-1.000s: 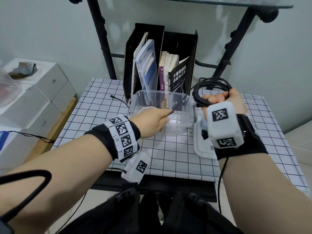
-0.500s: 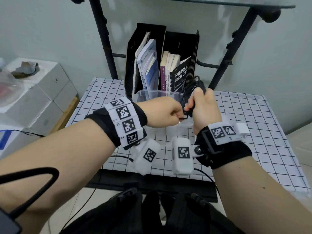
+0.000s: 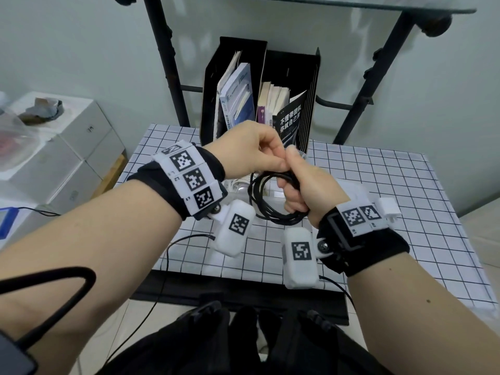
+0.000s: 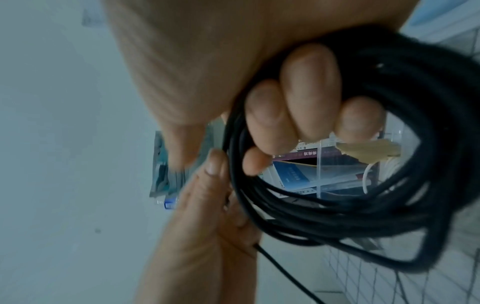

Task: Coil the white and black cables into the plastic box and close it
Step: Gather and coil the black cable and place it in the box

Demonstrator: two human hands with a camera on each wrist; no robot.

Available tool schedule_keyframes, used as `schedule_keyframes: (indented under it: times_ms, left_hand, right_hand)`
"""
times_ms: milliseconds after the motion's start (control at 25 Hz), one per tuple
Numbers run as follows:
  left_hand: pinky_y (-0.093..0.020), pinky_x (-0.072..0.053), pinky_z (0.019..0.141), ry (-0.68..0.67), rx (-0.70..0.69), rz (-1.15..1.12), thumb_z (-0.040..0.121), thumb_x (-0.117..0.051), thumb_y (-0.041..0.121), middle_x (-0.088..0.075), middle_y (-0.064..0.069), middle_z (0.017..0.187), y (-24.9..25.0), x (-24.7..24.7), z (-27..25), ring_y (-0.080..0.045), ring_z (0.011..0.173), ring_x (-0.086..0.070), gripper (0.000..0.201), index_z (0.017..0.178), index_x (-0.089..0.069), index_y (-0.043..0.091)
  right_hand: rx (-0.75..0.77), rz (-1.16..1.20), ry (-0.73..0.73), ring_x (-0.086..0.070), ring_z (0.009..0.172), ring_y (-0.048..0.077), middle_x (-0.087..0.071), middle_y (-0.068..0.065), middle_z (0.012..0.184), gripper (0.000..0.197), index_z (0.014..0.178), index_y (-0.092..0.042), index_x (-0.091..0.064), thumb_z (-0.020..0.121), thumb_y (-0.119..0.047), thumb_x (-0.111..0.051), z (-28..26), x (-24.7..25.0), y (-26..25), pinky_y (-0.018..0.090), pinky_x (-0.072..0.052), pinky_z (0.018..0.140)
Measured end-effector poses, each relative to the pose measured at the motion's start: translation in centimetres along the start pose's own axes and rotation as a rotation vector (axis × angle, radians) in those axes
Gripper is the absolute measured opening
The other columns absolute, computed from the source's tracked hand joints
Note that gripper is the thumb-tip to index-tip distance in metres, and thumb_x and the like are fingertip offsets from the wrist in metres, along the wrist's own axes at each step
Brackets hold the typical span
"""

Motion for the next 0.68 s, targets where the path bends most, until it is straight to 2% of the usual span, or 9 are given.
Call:
schedule_keyframes:
  times_ms: [80,160,320,360,440,560,680]
  left_hand:
    - [-0.014,-0.043,0.053,0.026,0.049,-0.104,0.079,-0.074,0.022,-0.057,0.009,0.061,-1.0,0.2,-0.3,-0.001,0.053,-0.048,0.01,0.082,-0.069,0.014]
    - [-0.015,-0.038,0.049,0.046,0.095,-0.216,0.084,-0.069,0.025,-0.054,0.009,0.056,-2.0,0.2,-0.6,-0.003,0.049,-0.044,0.011,0.084,-0.071,0.014]
    - [-0.021,-0.033,0.049,0.071,0.147,-0.306,0.093,-0.056,0.031,-0.052,0.008,0.054,-3.8,-0.1,-1.5,-0.009,0.047,-0.04,0.03,0.084,-0.068,0.006]
    - [-0.021,-0.034,0.049,0.07,0.164,-0.324,0.094,-0.054,0.03,-0.053,0.006,0.057,-4.2,-0.2,-1.7,-0.01,0.048,-0.04,0.029,0.084,-0.069,0.007]
    - [-0.02,-0.035,0.05,0.064,0.207,-0.323,0.095,-0.053,0.028,-0.056,0.003,0.063,-5.0,-0.3,-2.4,-0.009,0.05,-0.042,0.023,0.088,-0.073,0.019]
    - [-0.02,-0.037,0.053,0.008,0.247,-0.287,0.096,-0.051,0.022,-0.063,-0.007,0.074,-5.7,-1.0,-3.2,-0.006,0.051,-0.044,0.021,0.095,-0.071,0.029]
    - [-0.019,-0.041,0.055,-0.112,0.269,-0.206,0.097,-0.046,0.013,-0.06,0.003,0.075,-5.6,-2.2,-3.4,-0.006,0.054,-0.048,0.027,0.114,-0.063,0.026]
  right_hand:
    - [0.035,0.066,-0.06,-0.019,0.029,0.009,-0.03,-0.005,0.034,0.043,0.063,-0.012,-0.042,0.097,-0.037,-0.048,-0.5,-0.3,-0.5,0.025,-0.02,0.044]
    - [0.052,0.148,-0.083,-0.019,0.027,0.008,-0.035,-0.002,0.031,0.039,0.064,-0.01,-0.041,0.099,-0.026,-0.047,-0.9,-0.2,-0.8,0.024,-0.022,0.042]
    - [0.027,0.419,-0.054,-0.021,0.027,0.009,-0.031,-0.003,0.033,0.037,0.069,-0.012,-0.044,0.099,-0.034,-0.044,-0.9,0.9,-0.9,0.023,-0.028,0.043]
    - [0.038,0.516,-0.044,-0.023,0.027,0.008,-0.031,-0.005,0.033,0.037,0.069,-0.014,-0.045,0.098,-0.037,-0.044,-0.8,1.5,-1.2,0.022,-0.03,0.042]
    - [0.059,0.707,-0.004,-0.024,0.028,0.007,-0.029,-0.008,0.034,0.037,0.068,-0.018,-0.045,0.096,-0.042,-0.045,-0.6,3.0,-1.4,0.02,-0.033,0.041]
    - [0.043,0.914,0.134,-0.025,0.03,0.009,-0.028,-0.007,0.035,0.042,0.063,-0.019,-0.046,0.095,-0.048,-0.046,0.0,5.4,-1.1,0.02,-0.034,0.042]
    - [0.01,0.995,0.256,-0.023,0.028,0.01,-0.024,-0.006,0.033,0.046,0.061,-0.02,-0.044,0.096,-0.05,-0.042,0.1,6.5,-0.6,0.018,-0.034,0.041]
Point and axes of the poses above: each hand's wrist, its own z-axis towards the middle knuckle, its own x-axis out of the back of the hand, y = z × x, the point moved 6 cm from there along z, towards the middle knuckle
